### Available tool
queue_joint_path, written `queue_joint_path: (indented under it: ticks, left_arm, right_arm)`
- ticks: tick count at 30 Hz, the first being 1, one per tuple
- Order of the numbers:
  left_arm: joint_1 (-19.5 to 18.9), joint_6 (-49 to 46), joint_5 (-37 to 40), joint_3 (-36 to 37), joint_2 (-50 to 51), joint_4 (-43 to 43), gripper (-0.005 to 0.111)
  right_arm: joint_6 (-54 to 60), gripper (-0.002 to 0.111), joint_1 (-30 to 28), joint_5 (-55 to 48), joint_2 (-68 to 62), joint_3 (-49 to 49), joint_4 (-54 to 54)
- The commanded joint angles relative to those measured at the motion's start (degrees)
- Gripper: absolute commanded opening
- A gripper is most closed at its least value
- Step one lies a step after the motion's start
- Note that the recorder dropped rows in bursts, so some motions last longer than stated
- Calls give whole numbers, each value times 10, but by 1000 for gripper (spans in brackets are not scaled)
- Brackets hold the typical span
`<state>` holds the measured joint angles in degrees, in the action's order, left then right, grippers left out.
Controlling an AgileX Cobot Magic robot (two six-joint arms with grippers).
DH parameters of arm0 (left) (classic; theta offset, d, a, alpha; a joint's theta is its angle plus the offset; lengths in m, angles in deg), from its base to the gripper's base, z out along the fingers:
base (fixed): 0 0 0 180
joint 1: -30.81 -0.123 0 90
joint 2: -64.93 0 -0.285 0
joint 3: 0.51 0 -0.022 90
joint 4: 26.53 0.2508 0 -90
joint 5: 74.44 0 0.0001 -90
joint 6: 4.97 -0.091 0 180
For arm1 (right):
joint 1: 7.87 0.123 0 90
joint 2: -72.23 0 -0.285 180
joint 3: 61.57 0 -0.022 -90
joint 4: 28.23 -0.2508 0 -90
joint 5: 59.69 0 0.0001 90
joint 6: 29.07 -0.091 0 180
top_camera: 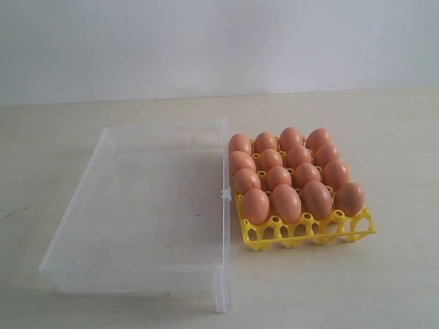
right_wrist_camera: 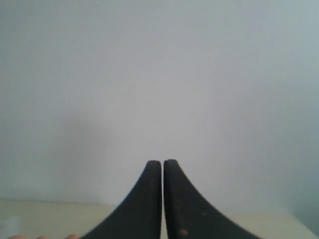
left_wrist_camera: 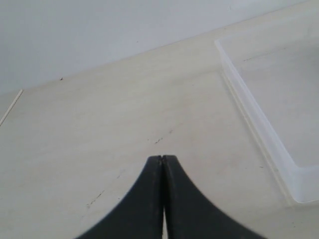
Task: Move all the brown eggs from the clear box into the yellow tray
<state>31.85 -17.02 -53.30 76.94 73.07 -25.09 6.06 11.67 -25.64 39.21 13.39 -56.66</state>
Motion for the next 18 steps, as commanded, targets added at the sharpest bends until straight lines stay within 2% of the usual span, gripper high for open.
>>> queue_joint_path:
  ticks: [1,4,11,16,18]
  left_arm:
    - [1,3,-4,-2,-3,0,0]
    - [1,2,-4,-2,-3,0,0]
    - [1,2,-4,-2,-3,0,0]
    - [1,4,-4,-2,-3,0,0]
    - [1,4,-4,-2,-3,0,0]
  right_arm:
    - [-190,7,-4,-52,5,6,2]
    - [-284,7,-4,-76,5,6,1]
    - [-306,7,-4,-94,5,6,8]
    - [-306,7,-4,-116,9,18,136]
    - [-306,7,-11,-159,24,20,144]
